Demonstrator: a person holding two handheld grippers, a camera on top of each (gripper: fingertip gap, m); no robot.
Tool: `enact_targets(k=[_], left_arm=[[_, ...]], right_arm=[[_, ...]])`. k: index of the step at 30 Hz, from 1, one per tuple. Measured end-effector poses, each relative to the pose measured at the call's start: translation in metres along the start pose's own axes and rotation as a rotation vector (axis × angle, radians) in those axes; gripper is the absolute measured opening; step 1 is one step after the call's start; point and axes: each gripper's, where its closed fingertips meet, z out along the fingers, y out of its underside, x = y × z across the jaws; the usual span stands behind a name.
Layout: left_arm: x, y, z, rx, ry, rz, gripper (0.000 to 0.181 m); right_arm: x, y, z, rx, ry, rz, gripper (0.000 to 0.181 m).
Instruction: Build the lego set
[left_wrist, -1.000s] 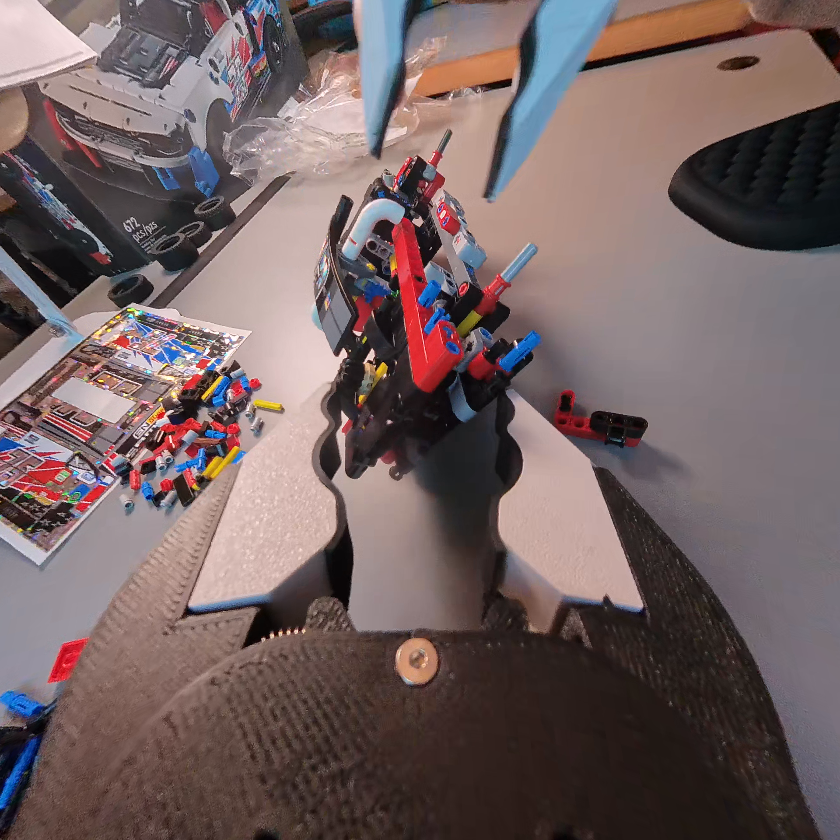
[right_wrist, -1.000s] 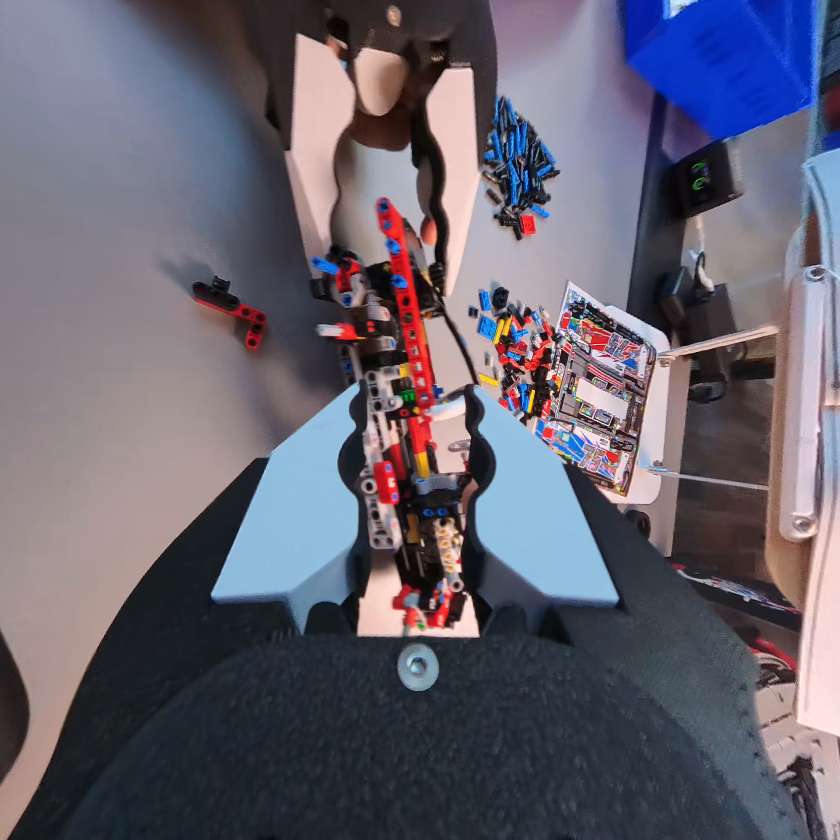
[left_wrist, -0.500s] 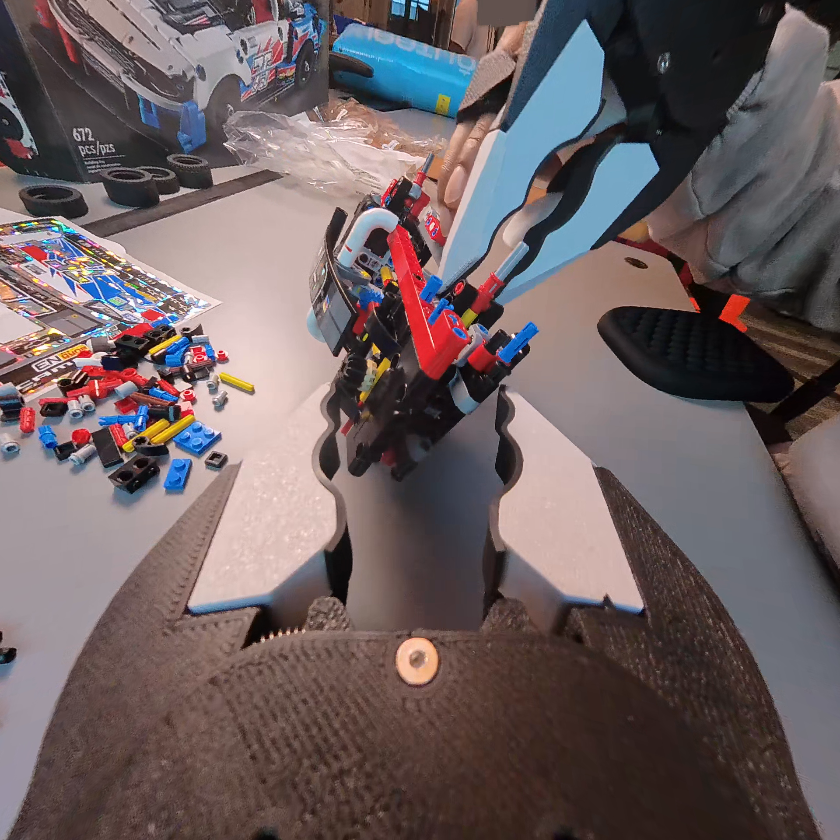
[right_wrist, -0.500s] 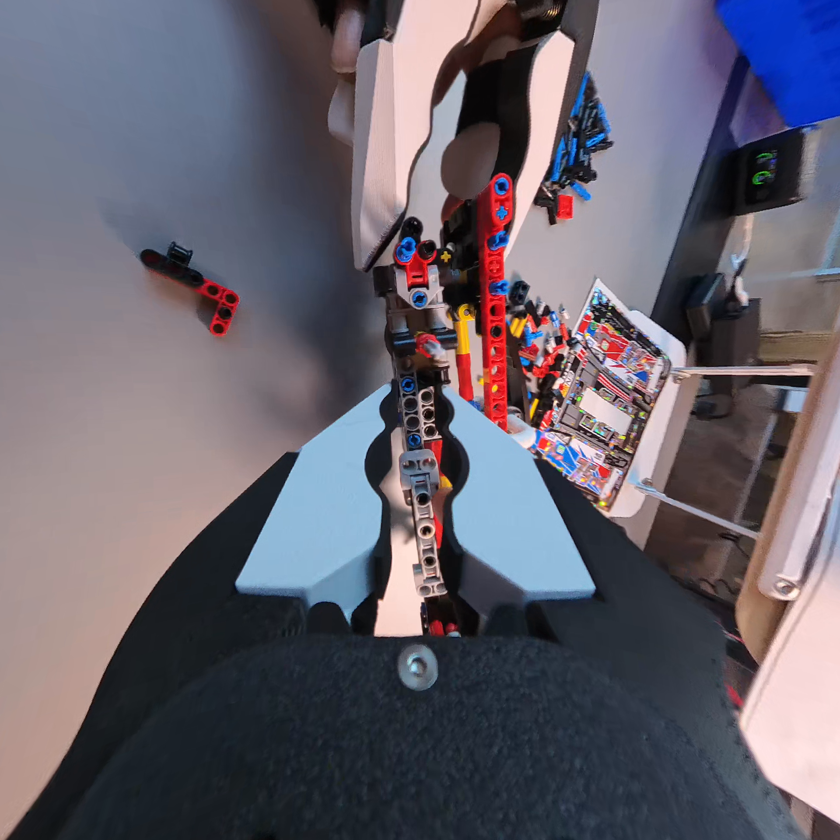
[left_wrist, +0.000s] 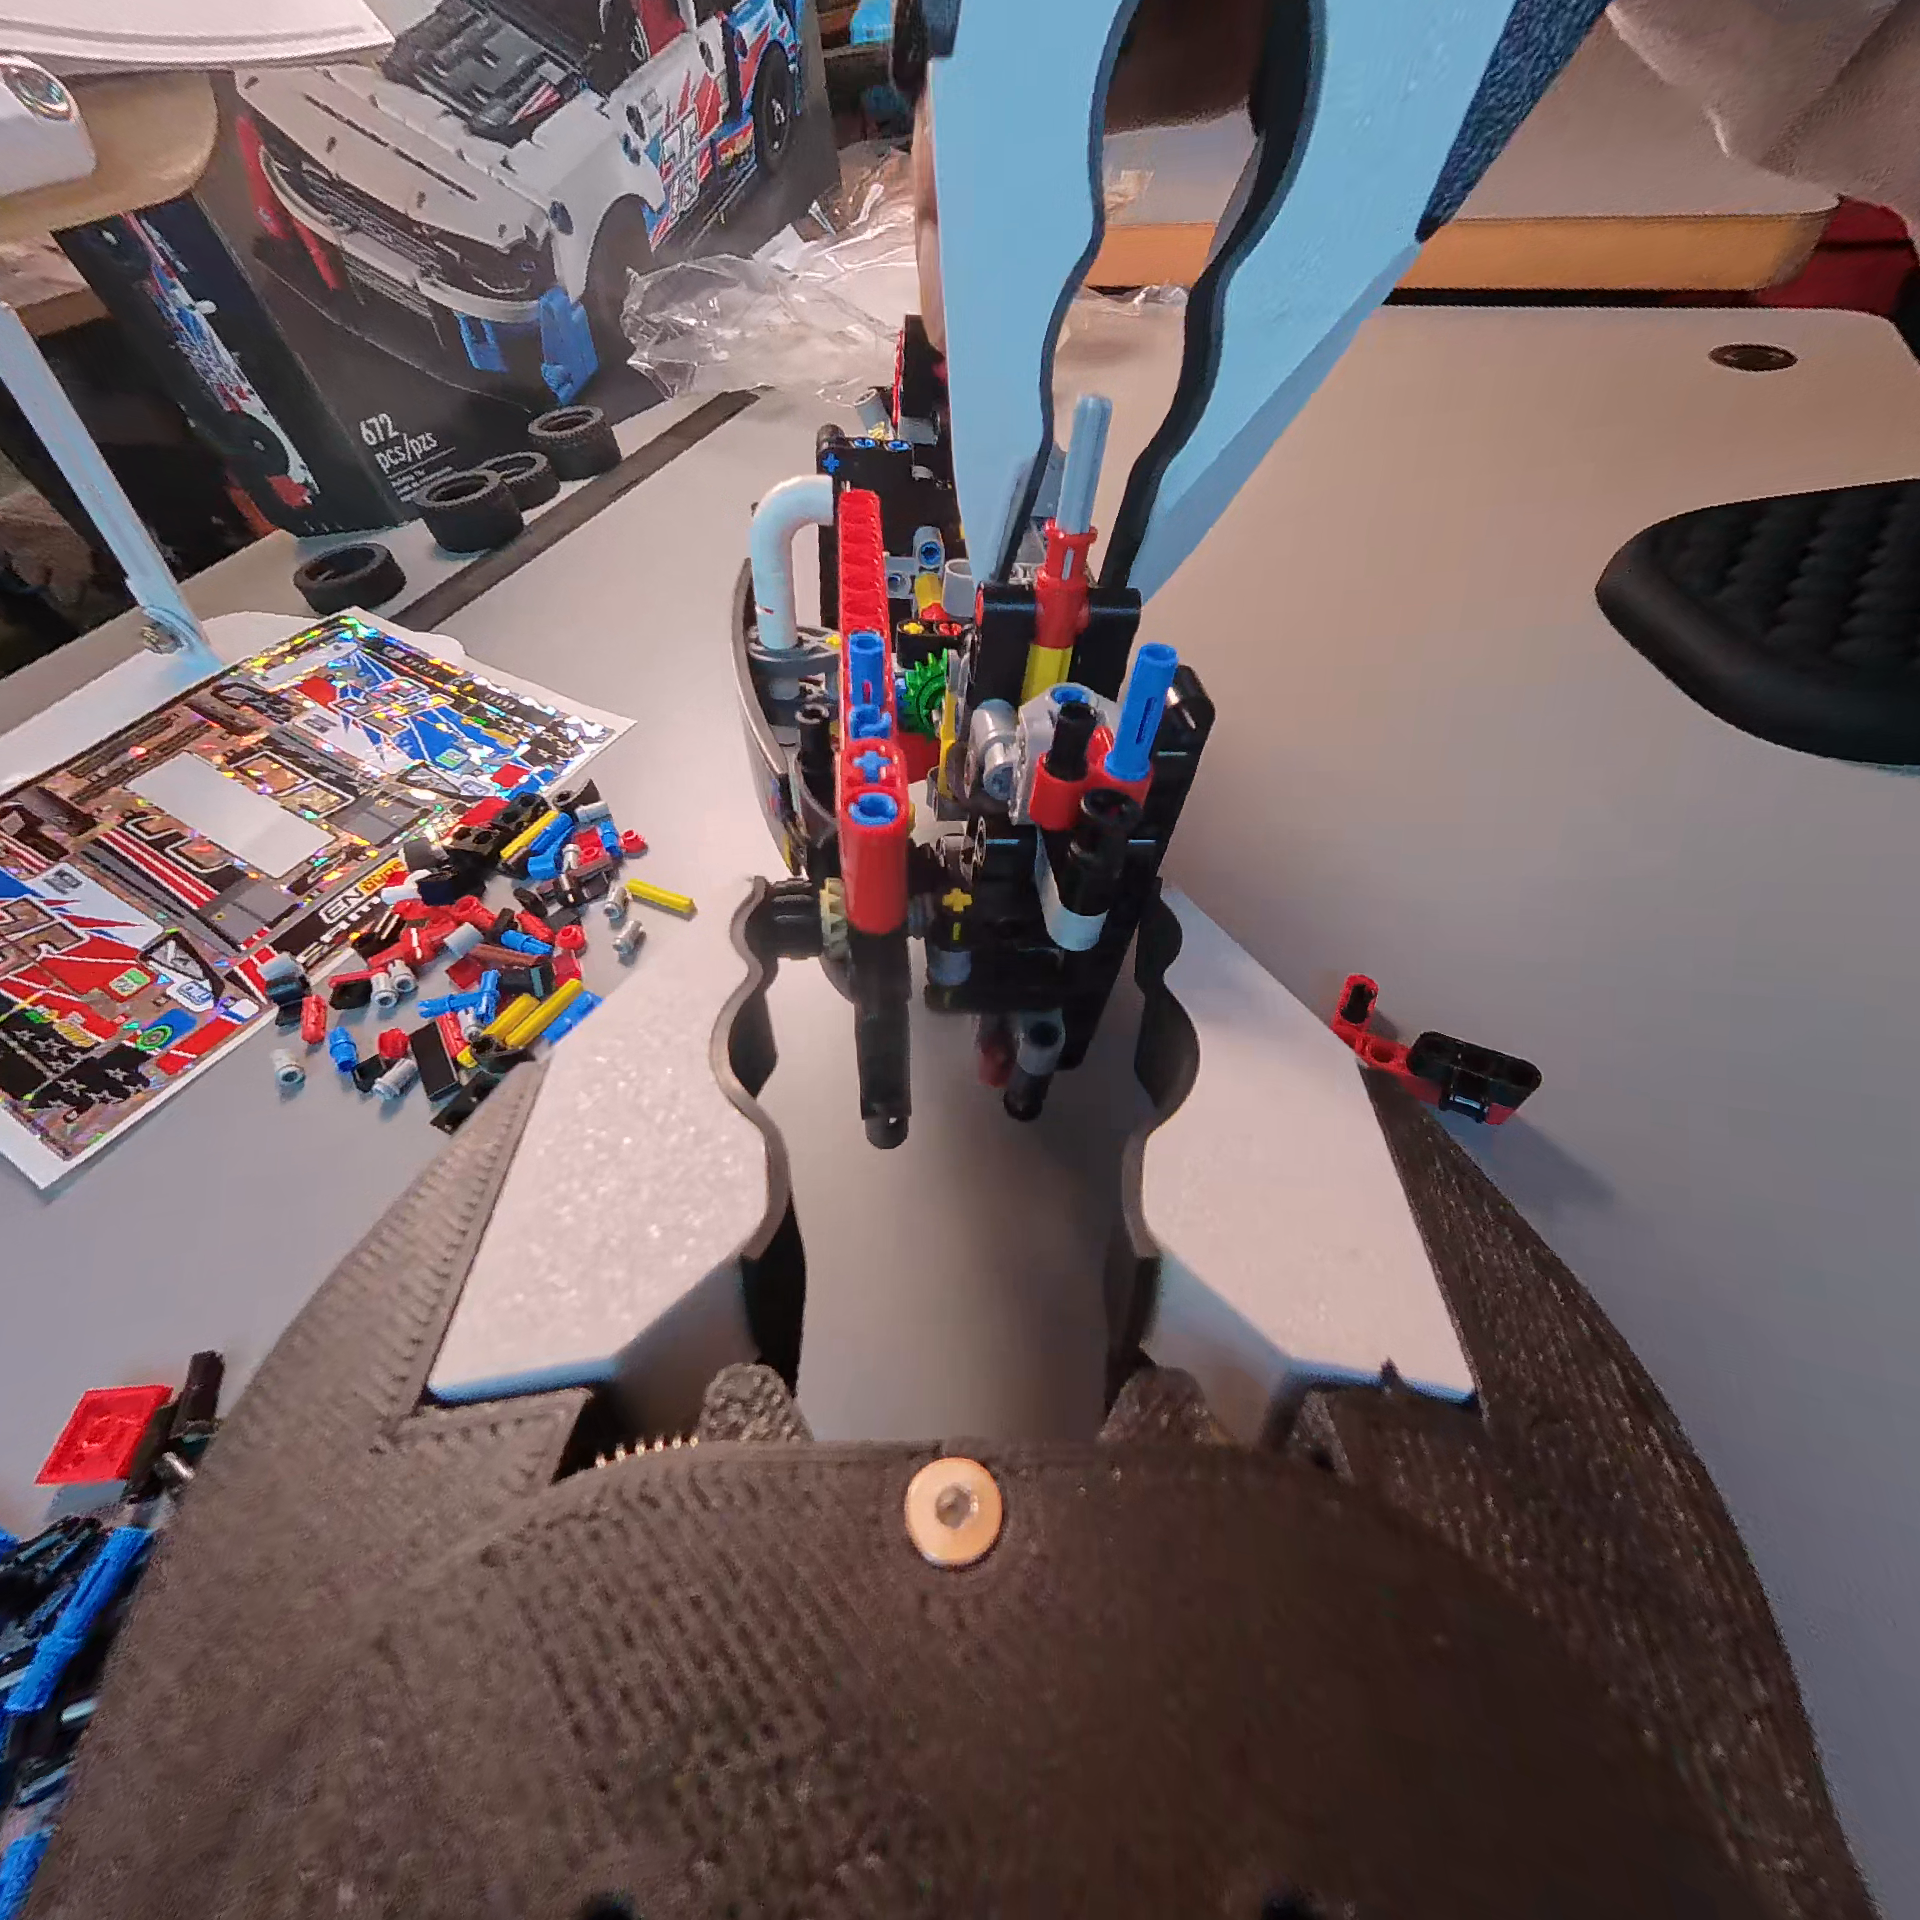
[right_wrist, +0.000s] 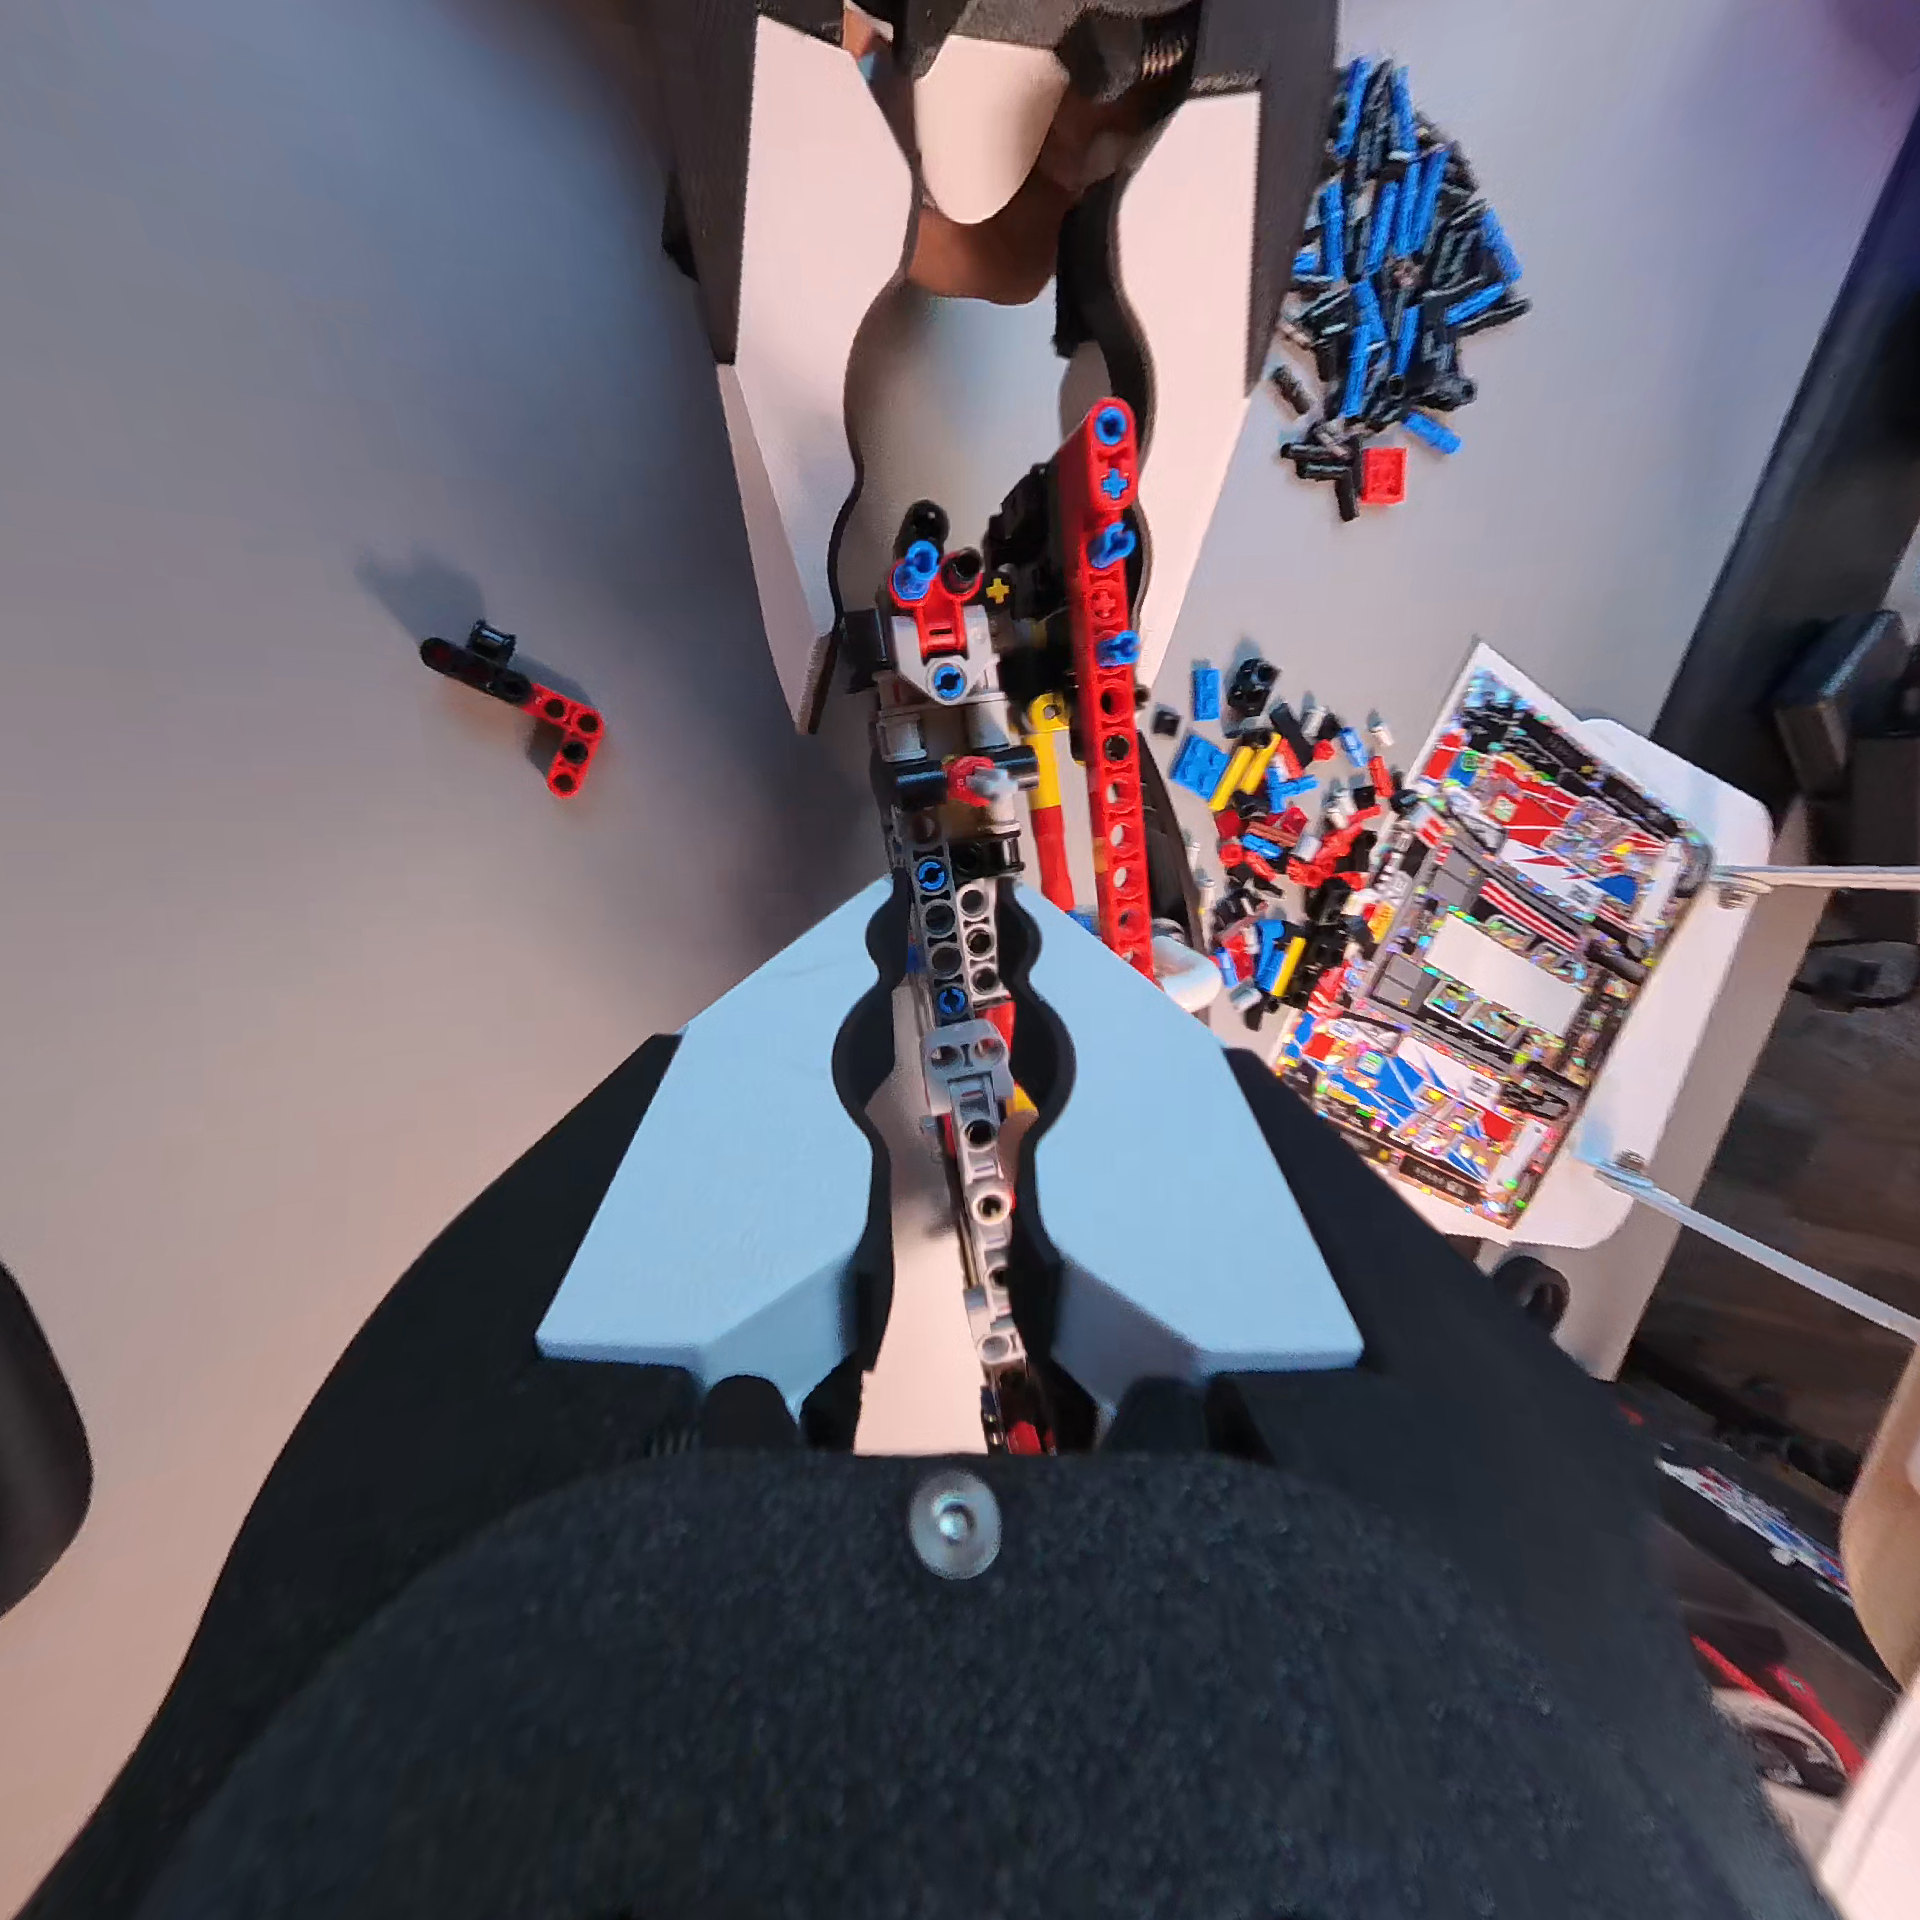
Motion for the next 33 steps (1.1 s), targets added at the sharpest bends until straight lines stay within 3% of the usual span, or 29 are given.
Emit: enact_targets(k=[3,6,8,12,20,23,26,28,33], left_arm=[[0.001,0.002,-0.003,-0.013,0.013,0.007,0.068],[0.004,0.002,-0.005,-0.025,0.020,0.034,0.068],[0.006,0.002,-0.004,-0.028,0.033,0.043,0.069],[0.009,0.002,-0.004,-0.032,0.051,0.040,0.068],[0.016,0.004,-0.012,-0.029,0.092,0.045,0.069],[0.019,0.005,-0.015,-0.023,0.117,0.046,0.069],[0.023,0.005,-0.018,-0.014,0.148,0.050,0.068],[0.027,0.005,-0.020,-0.009,0.175,0.051,0.068],[0.037,0.004,-0.020,-0.002,0.236,0.046,0.068]], right_arm=[[-0.007,-0.013,-0.021,0.082,0.085,0.027,0.015],[-0.047,-0.029,-0.032,0.239,0.011,0.121,0.015],[-0.074,-0.020,-0.011,0.213,-0.044,0.172,0.021],[-0.092,-0.004,0.034,0.186,-0.053,0.294,0.023],[-0.098,-0.007,0.068,0.128,-0.110,0.328,0.012],[-0.100,-0.012,0.067,0.140,-0.106,0.293,0.005],[-0.110,-0.019,0.054,0.179,-0.120,0.242,0.005],[-0.112,-0.034,0.028,0.249,-0.129,0.217,0.005],[-0.063,-0.064,-0.049,0.358,0.029,0.154,0.005]])
